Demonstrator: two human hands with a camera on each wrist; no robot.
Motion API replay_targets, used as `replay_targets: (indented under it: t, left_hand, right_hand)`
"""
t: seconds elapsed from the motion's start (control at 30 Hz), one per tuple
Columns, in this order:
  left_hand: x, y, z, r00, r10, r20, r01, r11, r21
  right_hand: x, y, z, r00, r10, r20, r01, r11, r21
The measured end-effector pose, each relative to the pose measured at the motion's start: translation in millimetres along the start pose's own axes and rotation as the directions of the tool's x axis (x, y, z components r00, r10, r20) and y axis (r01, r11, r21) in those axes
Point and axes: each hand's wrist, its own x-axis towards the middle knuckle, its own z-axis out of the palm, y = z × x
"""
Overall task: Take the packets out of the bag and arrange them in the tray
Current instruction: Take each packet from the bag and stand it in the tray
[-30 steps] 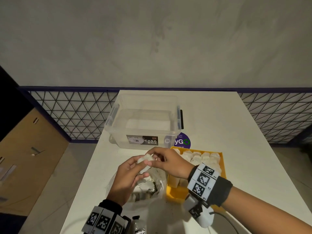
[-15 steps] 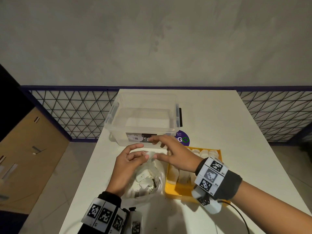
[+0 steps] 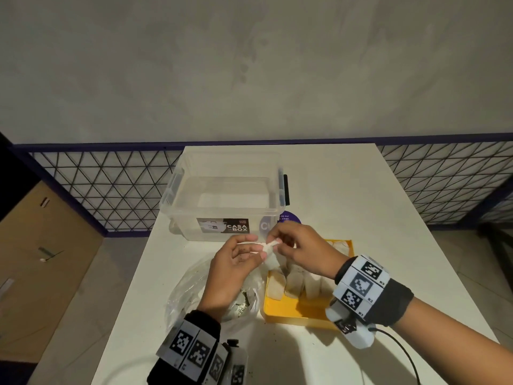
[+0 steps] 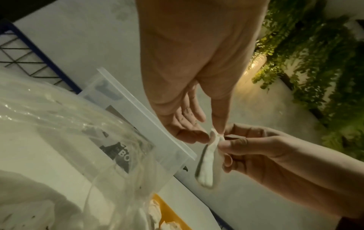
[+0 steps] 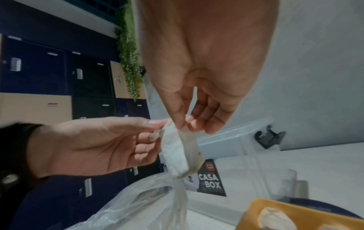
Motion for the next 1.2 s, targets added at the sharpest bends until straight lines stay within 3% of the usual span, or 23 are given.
replay_targets:
  t: [0.13, 0.33, 0.4, 0.5, 0.63, 0.9, 0.97, 1.07, 1.13, 1.2]
  left_hand:
    - [-3, -17, -2, 0.999, 0.004, 0.031, -0.010, 0.982, 0.191]
    - [-5, -25, -24, 0.999, -0.035, -0.040, 0.040, 0.989, 0.146]
    - [-6, -26, -32, 0.997, -0.058, -0.053, 0.065, 0.990, 0.126]
    - [-7, -28, -45, 0.994, -0.071, -0.077, 0.080, 0.989, 0.122]
    - [-10, -33, -61, 0.987, -0.097, -0.126, 0.115, 0.983, 0.141]
    - [-12, -33, -74, 0.983, -0.093, -0.159, 0.113, 0.986, 0.123]
    - [-13, -33, -78, 0.984, -0.083, -0.157, 0.103, 0.987, 0.124]
    - [-15, -31, -80, 0.986, -0.128, -0.106, 0.139, 0.985, 0.107]
    - [-11, -36, -79, 0.975, -0.223, -0.019, 0.224, 0.966, 0.132]
    - [-7, -42, -77, 0.951, -0.298, 0.085, 0.265, 0.924, 0.276]
  right_hand:
    - [-16, 28, -16, 0.975, 0.222, -0.012, -0.222, 0.974, -0.050]
    - [-31, 60, 0, 0.863, 0.434, 0.259, -0.413, 0.901, -0.134]
    - [-31, 67, 13, 0.834, 0.474, 0.282, -0.431, 0.879, -0.204]
    - [-28, 79, 27, 0.835, 0.507, 0.215, -0.361, 0.798, -0.482]
    - [-30, 90, 25, 0.877, 0.474, 0.080, -0.314, 0.691, -0.651]
    - [-30, 82, 22, 0.911, 0.408, 0.055, -0.204, 0.563, -0.801]
    - [-27, 66, 19, 0.944, 0.328, 0.031, -0.181, 0.595, -0.783]
    - [-14, 30, 21, 0.999, 0.028, -0.030, -0.041, 0.664, -0.747]
    - [-5, 6, 33, 0.993, -0.109, 0.054, 0.118, 0.761, -0.638]
    - [0, -9, 55, 0.975, -0.092, 0.202, 0.187, 0.830, -0.526]
